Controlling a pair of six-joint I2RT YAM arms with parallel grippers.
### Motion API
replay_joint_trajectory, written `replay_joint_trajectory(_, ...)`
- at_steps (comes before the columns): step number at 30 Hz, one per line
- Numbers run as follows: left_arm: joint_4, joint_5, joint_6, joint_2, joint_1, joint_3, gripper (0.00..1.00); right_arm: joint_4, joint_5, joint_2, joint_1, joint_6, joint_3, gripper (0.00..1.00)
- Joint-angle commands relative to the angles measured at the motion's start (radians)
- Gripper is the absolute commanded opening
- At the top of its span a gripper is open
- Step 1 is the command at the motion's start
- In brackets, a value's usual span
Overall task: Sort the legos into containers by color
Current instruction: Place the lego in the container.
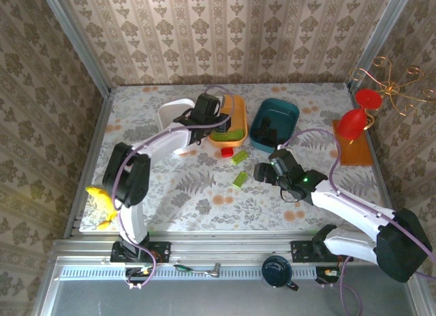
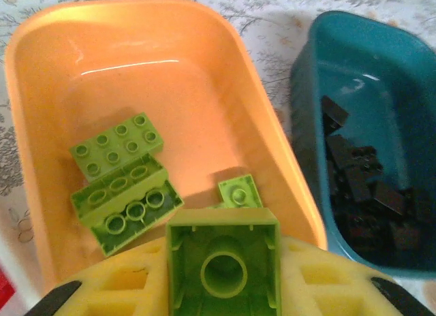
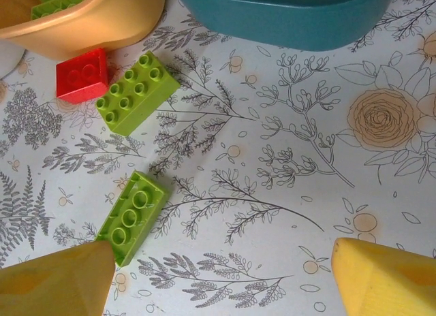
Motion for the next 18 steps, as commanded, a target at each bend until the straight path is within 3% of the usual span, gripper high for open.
replay_joint_trajectory(1, -0.085, 0.026, 0.02, 0.077, 0.001, 0.108, 0.29, -0.02, 0.004, -0.017, 0.01, 0.019, -0.018, 0.85)
replay_joint_trajectory(8, -0.135, 0.023, 0.001, 0.173, 0.011, 0.217, 0.51, -0.004, 0.0, -0.009, 0.013, 0.022, -0.024, 0.85)
replay_joint_trajectory(12, -0.075, 0.046, -0.021, 0.107, 0.002, 0.166, 0.69, -0.002, -0.001, 0.003, 0.015, 0.017, -0.018, 0.85)
replay_joint_trajectory(18, 0.014, 0.053, -0.022, -0.082, -0.024, 0.022, 0.84, 0.013, -0.005, 0.013, 0.025, 0.017, -0.01, 0.85)
